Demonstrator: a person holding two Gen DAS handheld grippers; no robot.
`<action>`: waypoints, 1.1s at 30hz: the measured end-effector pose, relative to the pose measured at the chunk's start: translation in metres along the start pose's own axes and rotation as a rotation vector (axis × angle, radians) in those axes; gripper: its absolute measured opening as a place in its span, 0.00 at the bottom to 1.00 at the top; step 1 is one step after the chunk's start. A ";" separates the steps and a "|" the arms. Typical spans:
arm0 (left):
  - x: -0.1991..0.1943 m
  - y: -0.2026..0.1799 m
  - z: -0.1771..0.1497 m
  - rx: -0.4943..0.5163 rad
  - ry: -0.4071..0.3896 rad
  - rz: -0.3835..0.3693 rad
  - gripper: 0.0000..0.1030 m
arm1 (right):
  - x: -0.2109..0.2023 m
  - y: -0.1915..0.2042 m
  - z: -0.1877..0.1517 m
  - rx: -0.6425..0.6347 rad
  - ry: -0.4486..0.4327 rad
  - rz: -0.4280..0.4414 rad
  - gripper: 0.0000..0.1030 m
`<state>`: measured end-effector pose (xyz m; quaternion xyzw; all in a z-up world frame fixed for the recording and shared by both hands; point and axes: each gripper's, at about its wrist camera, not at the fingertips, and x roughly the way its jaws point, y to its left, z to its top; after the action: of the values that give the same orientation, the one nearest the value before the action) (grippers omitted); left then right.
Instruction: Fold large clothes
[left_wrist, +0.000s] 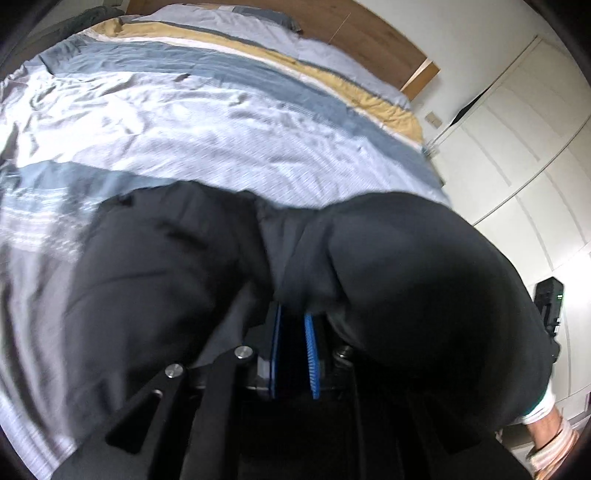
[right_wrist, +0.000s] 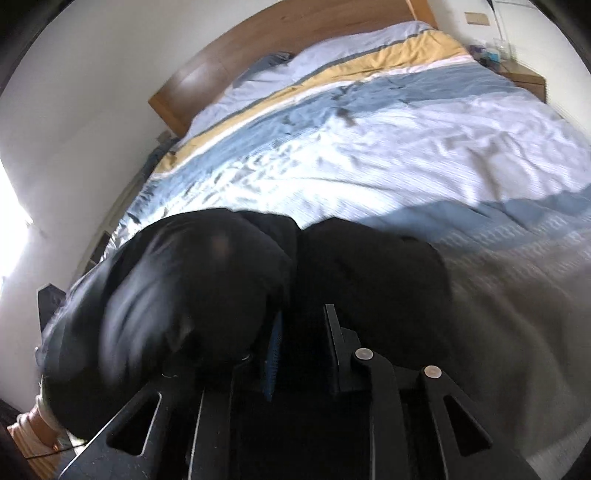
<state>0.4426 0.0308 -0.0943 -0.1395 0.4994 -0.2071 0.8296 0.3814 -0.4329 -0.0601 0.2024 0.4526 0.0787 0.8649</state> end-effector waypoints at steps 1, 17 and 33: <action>-0.008 0.002 -0.004 -0.004 0.003 0.022 0.13 | -0.005 -0.003 -0.003 0.002 0.004 -0.013 0.29; -0.076 -0.075 0.035 0.095 -0.109 0.007 0.52 | -0.040 0.094 0.038 -0.261 -0.032 0.019 0.48; 0.044 -0.058 -0.032 0.138 0.042 0.162 0.52 | 0.047 0.081 -0.040 -0.436 0.138 -0.114 0.53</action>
<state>0.4208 -0.0423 -0.1179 -0.0367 0.5110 -0.1761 0.8406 0.3801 -0.3337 -0.0818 -0.0211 0.4937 0.1393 0.8582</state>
